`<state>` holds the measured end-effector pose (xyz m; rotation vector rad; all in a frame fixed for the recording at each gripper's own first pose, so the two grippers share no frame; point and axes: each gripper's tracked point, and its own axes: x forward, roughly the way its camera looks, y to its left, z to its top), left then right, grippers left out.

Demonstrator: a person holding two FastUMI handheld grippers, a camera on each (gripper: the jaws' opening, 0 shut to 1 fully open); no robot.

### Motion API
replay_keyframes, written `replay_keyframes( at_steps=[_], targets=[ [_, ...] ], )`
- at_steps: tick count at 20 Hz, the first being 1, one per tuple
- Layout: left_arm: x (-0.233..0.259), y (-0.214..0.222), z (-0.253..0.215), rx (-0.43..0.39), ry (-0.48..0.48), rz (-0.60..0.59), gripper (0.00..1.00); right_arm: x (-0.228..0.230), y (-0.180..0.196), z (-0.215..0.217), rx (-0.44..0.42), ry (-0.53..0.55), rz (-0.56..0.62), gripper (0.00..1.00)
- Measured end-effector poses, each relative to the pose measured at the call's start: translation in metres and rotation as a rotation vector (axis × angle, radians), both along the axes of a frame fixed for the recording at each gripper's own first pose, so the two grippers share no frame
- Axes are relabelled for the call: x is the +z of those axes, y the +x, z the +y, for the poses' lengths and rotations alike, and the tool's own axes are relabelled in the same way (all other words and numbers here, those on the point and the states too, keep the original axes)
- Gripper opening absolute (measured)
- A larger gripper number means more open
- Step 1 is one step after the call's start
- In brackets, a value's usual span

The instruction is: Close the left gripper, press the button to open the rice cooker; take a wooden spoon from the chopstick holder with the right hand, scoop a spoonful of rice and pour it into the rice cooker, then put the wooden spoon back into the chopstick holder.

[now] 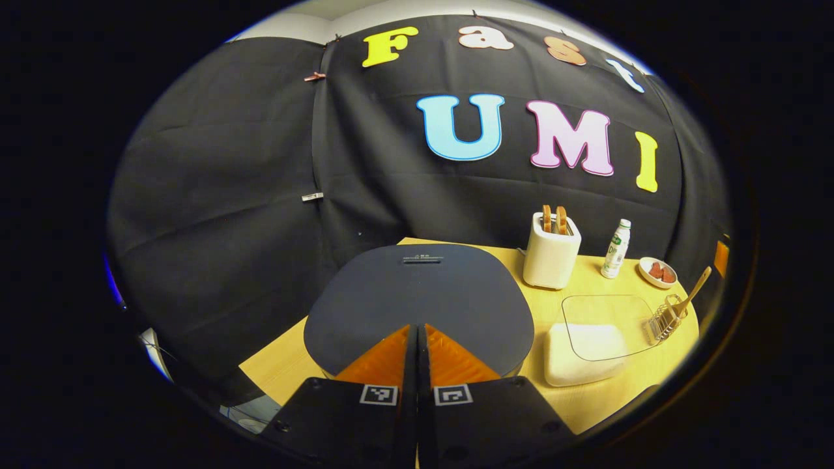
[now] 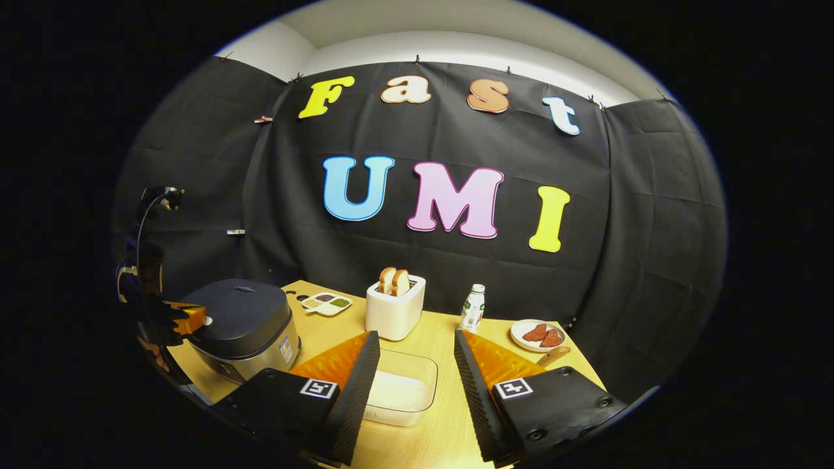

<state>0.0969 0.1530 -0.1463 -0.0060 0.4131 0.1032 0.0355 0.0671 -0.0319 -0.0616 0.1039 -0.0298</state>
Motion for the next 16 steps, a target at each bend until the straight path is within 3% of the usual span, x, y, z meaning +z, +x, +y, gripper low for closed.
replay_keyframes(
  at_steps=[2,6,11,16],
  targets=[
    [-0.0005,-0.0011,0.0035,-0.007,-0.025,-0.011,0.06,0.0005,0.0007,-0.0029,-0.002,0.003,-0.001,0.72],
    [-0.0042,-0.0023,0.0048,0.005,-0.188,-0.033,0.06,0.0023,-0.0010,-0.0083,-0.005,0.002,-0.005,0.73],
    [-0.0067,-0.0029,0.0012,-0.004,-0.110,-0.046,0.06,0.0024,-0.0023,-0.0096,0.003,0.000,-0.002,0.72],
    [-0.0014,0.0000,0.0021,0.016,-0.096,-0.077,0.06,0.0041,-0.0039,-0.0066,0.023,-0.003,-0.006,0.72]
  ],
)
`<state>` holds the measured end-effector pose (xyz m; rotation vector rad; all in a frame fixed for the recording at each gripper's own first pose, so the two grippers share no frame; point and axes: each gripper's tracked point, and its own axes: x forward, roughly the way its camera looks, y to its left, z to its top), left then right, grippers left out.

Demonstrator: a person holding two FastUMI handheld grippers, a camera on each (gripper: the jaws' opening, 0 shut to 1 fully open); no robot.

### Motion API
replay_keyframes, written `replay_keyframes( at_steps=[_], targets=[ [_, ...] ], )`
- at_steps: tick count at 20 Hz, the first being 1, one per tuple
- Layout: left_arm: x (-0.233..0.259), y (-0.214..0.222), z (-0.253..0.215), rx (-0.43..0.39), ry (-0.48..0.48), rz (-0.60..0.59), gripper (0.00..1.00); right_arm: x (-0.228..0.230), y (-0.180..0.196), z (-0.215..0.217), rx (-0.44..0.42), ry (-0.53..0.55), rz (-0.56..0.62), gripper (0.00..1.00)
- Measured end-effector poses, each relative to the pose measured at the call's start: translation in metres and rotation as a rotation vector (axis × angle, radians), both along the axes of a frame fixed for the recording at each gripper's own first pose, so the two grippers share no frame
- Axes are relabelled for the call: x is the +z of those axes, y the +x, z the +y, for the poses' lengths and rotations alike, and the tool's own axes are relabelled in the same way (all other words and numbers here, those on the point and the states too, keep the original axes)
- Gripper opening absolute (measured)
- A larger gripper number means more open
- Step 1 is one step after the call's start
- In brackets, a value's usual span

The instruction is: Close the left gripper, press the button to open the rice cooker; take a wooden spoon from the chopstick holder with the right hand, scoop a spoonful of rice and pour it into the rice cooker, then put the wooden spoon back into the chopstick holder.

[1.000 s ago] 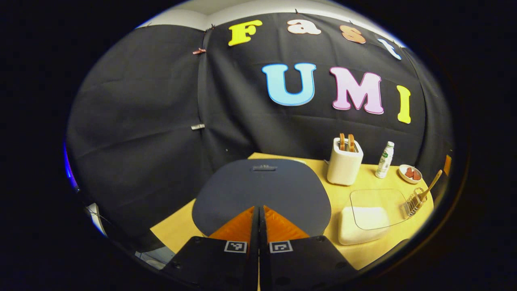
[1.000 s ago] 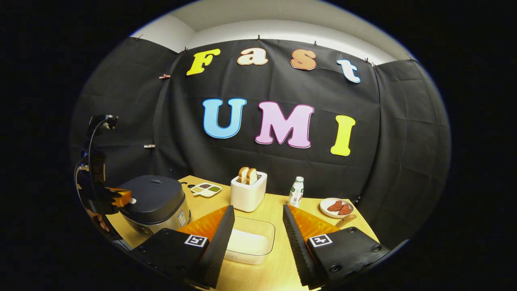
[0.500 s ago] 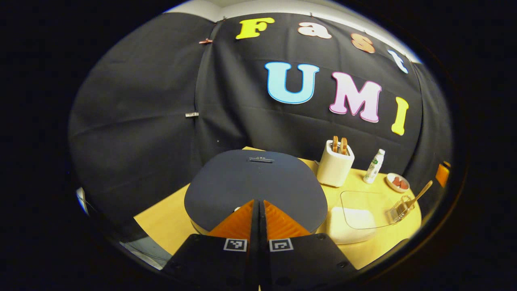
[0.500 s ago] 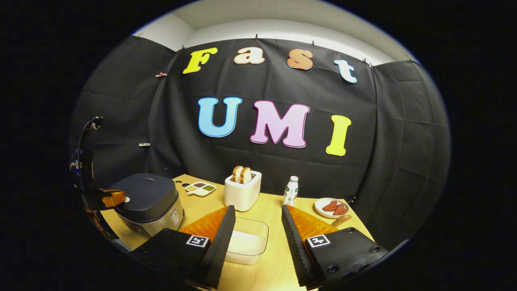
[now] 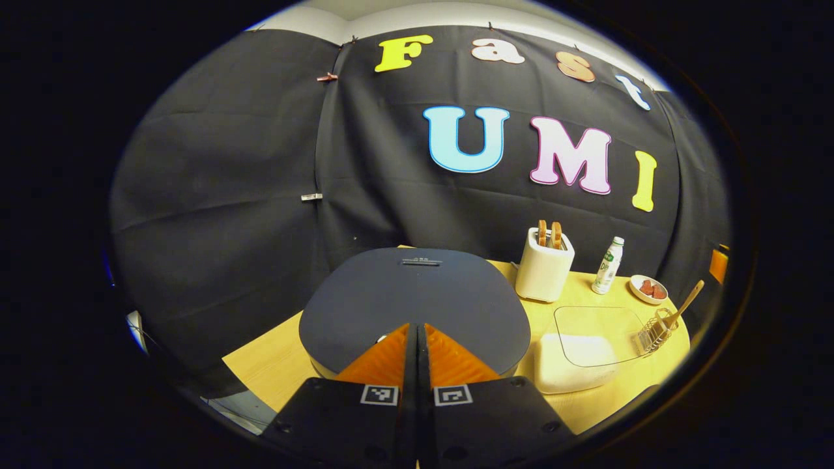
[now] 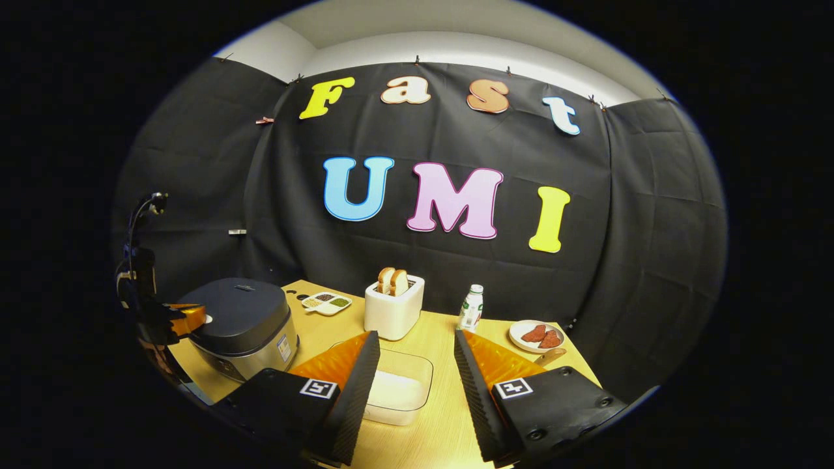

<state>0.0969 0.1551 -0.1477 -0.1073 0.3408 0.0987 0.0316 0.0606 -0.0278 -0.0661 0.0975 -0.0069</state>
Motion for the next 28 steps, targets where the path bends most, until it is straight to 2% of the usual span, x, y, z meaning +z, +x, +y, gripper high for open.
replay_keyframes(
  at_steps=[3,6,11,19,26,28],
  targets=[
    [0.011,0.001,-0.001,0.031,0.069,-0.012,0.06,0.001,-0.002,-0.002,0.007,0.005,-0.003,0.72],
    [0.069,0.004,-0.006,0.037,0.200,-0.145,0.06,-0.001,-0.004,-0.007,0.011,0.011,0.003,0.73],
    [0.119,0.010,-0.014,0.045,0.198,-0.236,0.06,-0.003,-0.002,-0.022,-0.006,0.030,0.009,0.73],
    [0.129,-0.013,-0.016,0.098,0.183,-0.261,0.06,-0.018,0.003,-0.051,-0.033,0.059,0.038,0.72],
    [0.147,-0.023,-0.013,0.150,0.190,-0.307,0.08,-0.059,0.023,-0.110,-0.148,0.094,0.110,0.73],
    [0.148,-0.023,-0.013,0.165,0.188,-0.301,0.12,-0.073,0.028,-0.133,-0.198,0.104,0.128,0.73]
  ],
)
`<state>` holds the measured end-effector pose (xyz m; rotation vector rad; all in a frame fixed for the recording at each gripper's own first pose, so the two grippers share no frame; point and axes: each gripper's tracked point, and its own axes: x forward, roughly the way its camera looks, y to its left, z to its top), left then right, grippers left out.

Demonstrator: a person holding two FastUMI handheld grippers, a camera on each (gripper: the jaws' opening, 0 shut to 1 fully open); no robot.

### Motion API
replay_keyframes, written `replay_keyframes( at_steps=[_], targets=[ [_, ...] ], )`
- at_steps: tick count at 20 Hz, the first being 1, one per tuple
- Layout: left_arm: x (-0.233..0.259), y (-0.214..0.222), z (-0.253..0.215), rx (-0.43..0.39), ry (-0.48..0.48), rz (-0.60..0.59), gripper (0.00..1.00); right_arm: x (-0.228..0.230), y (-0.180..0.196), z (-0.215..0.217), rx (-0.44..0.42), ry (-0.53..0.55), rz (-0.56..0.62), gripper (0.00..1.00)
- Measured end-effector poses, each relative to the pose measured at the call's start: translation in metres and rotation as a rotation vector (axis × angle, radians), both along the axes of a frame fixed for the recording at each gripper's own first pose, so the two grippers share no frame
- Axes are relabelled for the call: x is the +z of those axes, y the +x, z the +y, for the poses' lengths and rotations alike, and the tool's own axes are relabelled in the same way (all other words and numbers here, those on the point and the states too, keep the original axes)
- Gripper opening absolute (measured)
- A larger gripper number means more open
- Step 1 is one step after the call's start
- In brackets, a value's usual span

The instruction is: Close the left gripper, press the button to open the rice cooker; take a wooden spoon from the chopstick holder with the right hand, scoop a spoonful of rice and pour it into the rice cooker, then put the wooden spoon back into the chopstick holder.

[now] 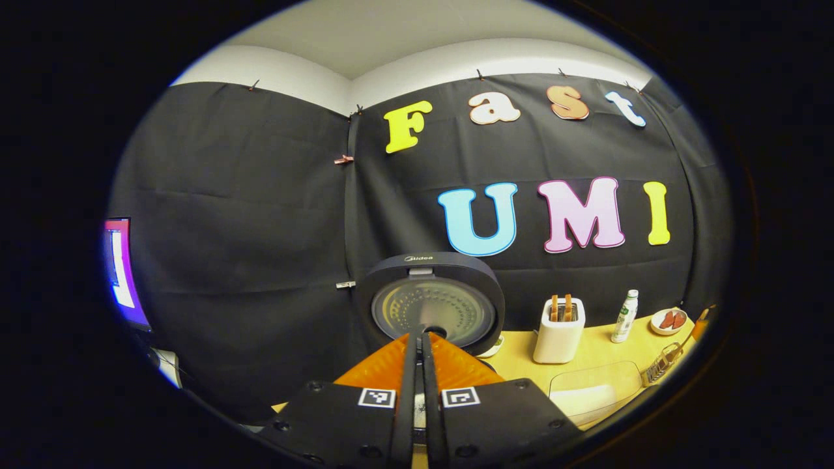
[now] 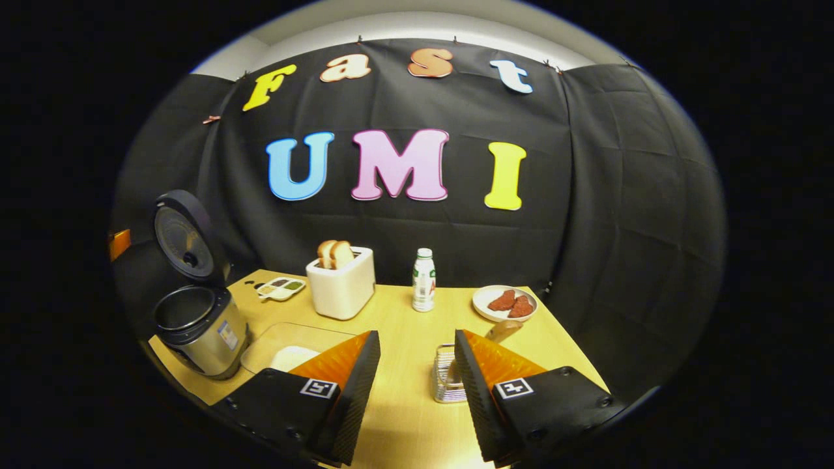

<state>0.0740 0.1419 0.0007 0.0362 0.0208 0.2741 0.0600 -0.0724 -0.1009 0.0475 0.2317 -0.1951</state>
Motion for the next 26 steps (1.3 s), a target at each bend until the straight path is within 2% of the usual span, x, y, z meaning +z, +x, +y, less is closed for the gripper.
replay_keyframes(
  at_steps=[3,8,13,14,17,18,19,20,26],
  targets=[
    [-0.009,-0.002,-0.001,0.014,-0.019,0.038,0.23,-0.026,0.008,-0.032,-0.061,0.011,0.033,0.72],
    [-0.013,-0.011,-0.004,0.039,-0.027,0.063,0.25,-0.069,0.032,-0.067,-0.124,0.080,0.100,0.72],
    [-0.004,-0.023,0.003,0.077,-0.042,0.043,0.26,-0.085,0.064,-0.078,-0.110,0.096,0.120,0.73],
    [-0.007,-0.026,0.004,0.084,-0.047,0.048,0.25,-0.087,0.068,-0.076,-0.107,0.100,0.127,0.53],
    [-0.010,-0.031,0.010,0.106,-0.050,0.064,0.25,-0.092,0.075,-0.085,-0.138,0.095,0.133,0.51],
    [-0.011,-0.031,0.012,0.109,-0.049,0.065,0.26,-0.092,0.080,-0.089,-0.148,0.090,0.136,0.29],
    [-0.013,-0.032,0.012,0.112,-0.046,0.070,0.26,-0.091,0.076,-0.085,-0.147,0.094,0.136,0.24],
    [-0.015,-0.032,0.012,0.112,-0.046,0.075,0.26,-0.089,0.073,-0.080,-0.131,0.108,0.138,0.28],
    [-0.014,-0.029,0.011,0.094,-0.045,0.078,0.26,-0.087,0.074,-0.069,-0.103,0.110,0.147,0.16]
  ],
)
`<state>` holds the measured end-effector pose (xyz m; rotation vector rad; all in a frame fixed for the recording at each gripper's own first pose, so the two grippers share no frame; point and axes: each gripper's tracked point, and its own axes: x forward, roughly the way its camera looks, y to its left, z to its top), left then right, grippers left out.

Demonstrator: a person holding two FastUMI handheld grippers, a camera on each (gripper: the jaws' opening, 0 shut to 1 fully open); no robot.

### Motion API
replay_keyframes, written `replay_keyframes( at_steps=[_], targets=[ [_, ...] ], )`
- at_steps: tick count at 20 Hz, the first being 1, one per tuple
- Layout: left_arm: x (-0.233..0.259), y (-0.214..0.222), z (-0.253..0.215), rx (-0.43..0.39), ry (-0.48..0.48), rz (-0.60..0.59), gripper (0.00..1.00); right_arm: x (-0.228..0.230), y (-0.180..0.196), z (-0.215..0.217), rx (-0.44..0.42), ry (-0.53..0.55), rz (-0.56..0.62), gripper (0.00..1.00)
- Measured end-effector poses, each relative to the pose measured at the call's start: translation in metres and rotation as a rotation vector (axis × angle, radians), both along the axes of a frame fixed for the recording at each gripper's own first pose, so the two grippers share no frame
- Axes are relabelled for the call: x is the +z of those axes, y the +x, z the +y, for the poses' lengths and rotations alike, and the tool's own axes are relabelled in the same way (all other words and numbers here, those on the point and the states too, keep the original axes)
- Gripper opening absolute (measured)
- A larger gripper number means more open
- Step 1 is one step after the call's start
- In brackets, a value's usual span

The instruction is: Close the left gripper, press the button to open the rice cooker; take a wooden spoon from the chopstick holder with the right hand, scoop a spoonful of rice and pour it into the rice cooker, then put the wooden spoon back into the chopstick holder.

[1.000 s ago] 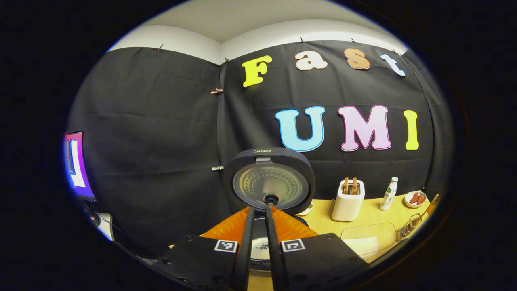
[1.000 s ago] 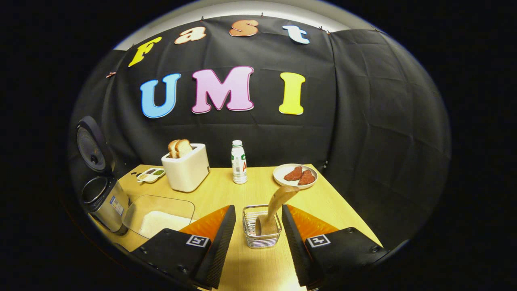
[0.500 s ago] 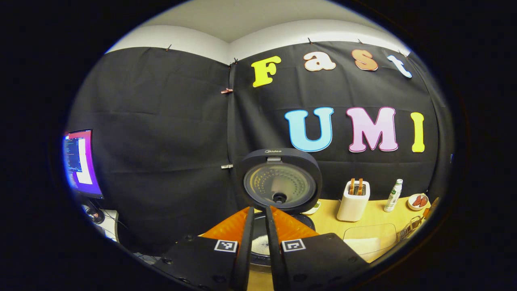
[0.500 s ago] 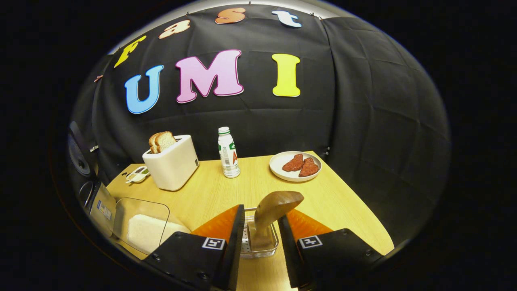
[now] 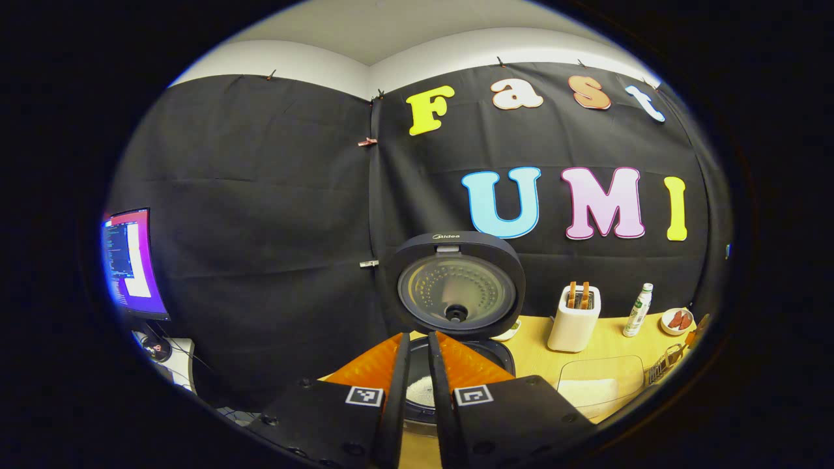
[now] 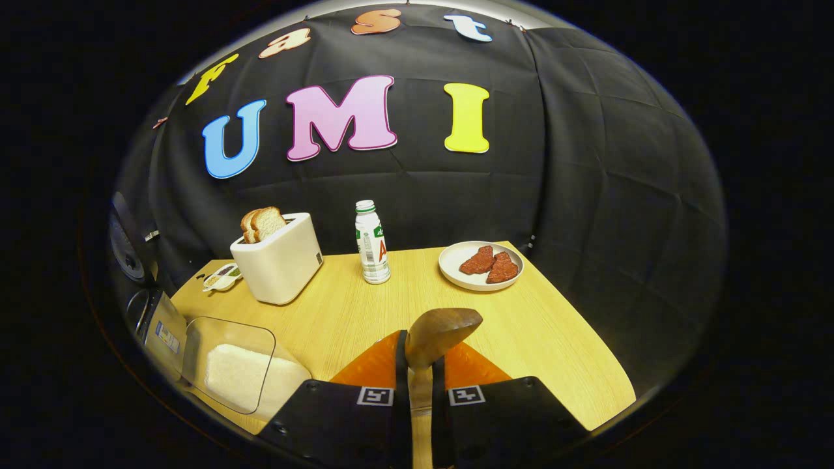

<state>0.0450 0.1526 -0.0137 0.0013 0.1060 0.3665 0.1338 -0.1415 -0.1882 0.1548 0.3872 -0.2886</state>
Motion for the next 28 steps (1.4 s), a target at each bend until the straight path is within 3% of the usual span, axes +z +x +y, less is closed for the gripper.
replay_keyframes(
  at_steps=[11,18,23,25,28],
  targets=[
    [0.007,0.000,0.012,-0.031,-0.003,-0.045,0.25,0.095,-0.007,0.031,0.023,-0.054,-0.177,0.16],
    [0.007,-0.003,0.034,-0.043,-0.010,-0.061,0.24,0.152,0.002,0.123,0.153,-0.013,-0.283,0.15],
    [0.009,-0.005,0.042,-0.072,0.024,-0.064,0.27,0.136,0.018,0.190,0.254,0.003,-0.259,0.15],
    [0.012,-0.004,0.044,-0.088,0.043,-0.071,0.34,0.120,0.027,0.205,0.257,0.010,-0.226,0.15],
    [0.016,-0.003,0.049,-0.101,0.041,-0.086,0.56,0.092,0.041,0.223,0.258,0.015,-0.179,0.15]
  ],
)
